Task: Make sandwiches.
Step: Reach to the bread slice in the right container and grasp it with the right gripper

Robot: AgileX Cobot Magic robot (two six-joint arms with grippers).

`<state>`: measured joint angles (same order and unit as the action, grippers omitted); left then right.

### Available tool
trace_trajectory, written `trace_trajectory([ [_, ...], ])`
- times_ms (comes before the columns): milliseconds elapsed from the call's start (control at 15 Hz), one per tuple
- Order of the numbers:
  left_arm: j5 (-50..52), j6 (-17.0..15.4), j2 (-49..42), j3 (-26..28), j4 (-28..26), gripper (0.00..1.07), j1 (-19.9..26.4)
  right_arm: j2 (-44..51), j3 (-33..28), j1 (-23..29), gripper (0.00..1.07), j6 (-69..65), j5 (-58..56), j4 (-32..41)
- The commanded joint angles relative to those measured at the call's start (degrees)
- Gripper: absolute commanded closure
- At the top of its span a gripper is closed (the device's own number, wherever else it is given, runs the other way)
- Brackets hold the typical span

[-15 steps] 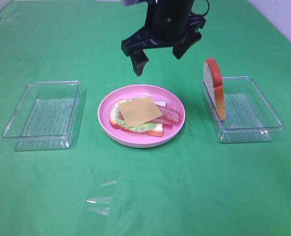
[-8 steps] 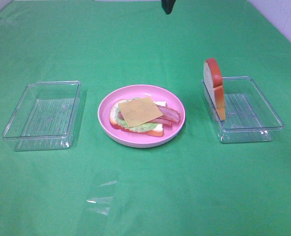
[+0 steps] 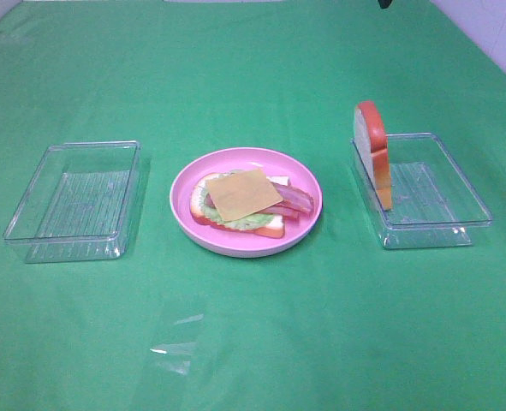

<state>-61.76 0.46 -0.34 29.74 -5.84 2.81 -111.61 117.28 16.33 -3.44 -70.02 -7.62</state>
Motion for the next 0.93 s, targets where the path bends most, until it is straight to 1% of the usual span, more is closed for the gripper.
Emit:
trace_trajectory([
  [67, 0.2, 0.1, -0.9, -0.1, -0.5, 0.06, 0.1, 0.2, 0.1, -0.3, 0.11, 0.5, -2.0, 0.4],
  [200, 0.2, 0.1, -0.9, -0.1, -0.5, 0.06, 0.1, 0.0, -0.5, -0.3, 0.11, 0.5, -0.6, 0.5],
  [467, 0.2, 0.1, -0.9, -0.1, -0.5, 0.06, 0.1, -4.0, -0.7, -0.3, 0.11, 0.4, -0.3, 0.5],
  [667, 0.2, 0.1, -0.9, -0.1, -0.5, 0.06, 0.1, -9.0, -0.7, -0.3, 0.11, -1.0, -0.2, 1.0],
  [933, 0.2, 0.1, -0.9, -0.1, -0.5, 0.06, 0.1, -15.4, -0.7, -0.3, 0.11, -1.1, -0.4, 4.1],
])
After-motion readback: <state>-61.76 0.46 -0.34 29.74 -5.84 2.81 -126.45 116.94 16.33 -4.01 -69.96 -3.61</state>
